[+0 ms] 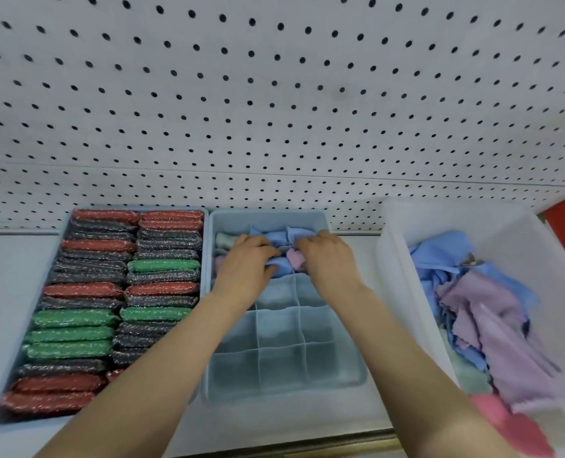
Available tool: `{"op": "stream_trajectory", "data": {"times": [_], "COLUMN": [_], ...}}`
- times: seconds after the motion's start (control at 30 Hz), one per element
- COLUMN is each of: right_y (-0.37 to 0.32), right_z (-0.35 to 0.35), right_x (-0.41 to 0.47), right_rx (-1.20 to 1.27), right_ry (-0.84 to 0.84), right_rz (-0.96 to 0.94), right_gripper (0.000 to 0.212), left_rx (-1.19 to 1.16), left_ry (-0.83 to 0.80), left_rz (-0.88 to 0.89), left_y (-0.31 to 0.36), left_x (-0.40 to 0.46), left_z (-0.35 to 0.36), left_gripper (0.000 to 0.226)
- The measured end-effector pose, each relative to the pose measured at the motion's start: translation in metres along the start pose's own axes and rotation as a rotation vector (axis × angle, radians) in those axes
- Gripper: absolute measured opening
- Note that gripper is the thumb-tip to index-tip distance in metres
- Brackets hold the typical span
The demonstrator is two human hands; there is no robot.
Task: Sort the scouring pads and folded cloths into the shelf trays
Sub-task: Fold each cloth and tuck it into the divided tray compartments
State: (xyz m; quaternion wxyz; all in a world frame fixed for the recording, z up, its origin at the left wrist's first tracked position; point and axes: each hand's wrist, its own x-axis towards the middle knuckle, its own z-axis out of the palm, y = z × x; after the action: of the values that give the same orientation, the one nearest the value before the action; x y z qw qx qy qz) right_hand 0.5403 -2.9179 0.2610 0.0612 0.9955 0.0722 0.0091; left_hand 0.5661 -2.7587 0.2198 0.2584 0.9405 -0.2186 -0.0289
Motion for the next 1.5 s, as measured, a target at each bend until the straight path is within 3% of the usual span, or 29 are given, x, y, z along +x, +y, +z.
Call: {"op": "stream_trajectory", "data": {"times": [0.03,0.13,0.2,0.3,0.4,0.53,0.63,0.67,0.77,0.83,0.87,1.0,1.17,1.23,1.33,1.37,1.43,1.5], "right_y": [0.001,0.007,0.004,0.003,0.012,0.065,0.131,0.155,0.205,0.221,0.228,0.247,0.225,0.209,0.195,0.194,0.194,0.188], "right_z": [0.0,0.005,0.01,0.01,-0.007,-0.038,-0.038,-0.03,0.008,0.026,0.029,-0.009,-0.108,-0.139,-0.165,-0.167,-0.166,-0.168], "right_x": [0.001,-0.003,-0.007,-0.002,0.0,-0.027,-0.058,-0.067,-0.086,-0.093,-0.092,-0.079,-0.08,-0.081,-0.084,-0.086,-0.089,-0.09], "right_rx": [0.032,0.095,0.112,0.057,0.207,0.414,0.452,0.423,0.151,0.016,0.038,0.728,1.064,1.082,1.064,1.068,1.067,1.156], "right_ry": [-0.044,0.032,0.033,-0.109,-0.163,0.203,0.464,0.406,-0.108,-0.238,-0.18,0.257,0.358,0.326,0.252,0.217,0.154,0.196], "right_rz": [0.024,0.025,0.002,-0.031,0.039,0.112,0.295,0.385,0.535,0.509,0.502,0.528,0.206,0.065,-0.047,-0.038,0.006,0.058], "right_gripper": [0.034,0.032,0.019,0.013,0.018,0.02,0.02,0.024,0.04,0.035,0.031,0.014,0.016,0.015,0.005,0.004,0.022,0.027], "left_rx": [-0.002,-0.013,-0.017,0.008,0.061,0.088,0.041,0.023,-0.076,-0.123,-0.141,-0.23,-0.551,-0.637,-0.605,-0.636,-0.787,-0.967], "left_ry": [0.003,0.016,0.029,0.008,-0.058,-0.033,0.068,0.072,0.049,0.058,0.064,0.132,0.099,0.092,0.233,0.276,0.304,0.284], "left_rz": [0.001,0.003,0.001,-0.006,-0.048,-0.066,-0.036,-0.018,0.055,0.071,0.076,0.105,0.136,0.155,0.119,0.078,-0.01,-0.087], "left_y": [0.0,0.0,0.001,0.005,0.011,0.034,0.067,0.079,0.116,0.137,0.146,0.179,0.232,0.245,0.251,0.248,0.238,0.224], "left_x": [0.0,-0.002,-0.002,-0.002,-0.001,0.003,0.008,0.011,0.017,0.019,0.02,0.03,0.034,0.033,0.026,0.024,0.018,0.009], "left_z": [0.0,0.0,-0.001,-0.004,-0.011,-0.019,-0.021,-0.021,-0.012,-0.005,-0.002,-0.004,-0.034,-0.048,-0.072,-0.08,-0.096,-0.113], "left_gripper": [0.026,0.025,0.024,0.023,0.025,0.025,0.022,0.022,0.022,0.023,0.024,0.034,0.061,0.05,0.005,0.005,0.013,0.013]}}
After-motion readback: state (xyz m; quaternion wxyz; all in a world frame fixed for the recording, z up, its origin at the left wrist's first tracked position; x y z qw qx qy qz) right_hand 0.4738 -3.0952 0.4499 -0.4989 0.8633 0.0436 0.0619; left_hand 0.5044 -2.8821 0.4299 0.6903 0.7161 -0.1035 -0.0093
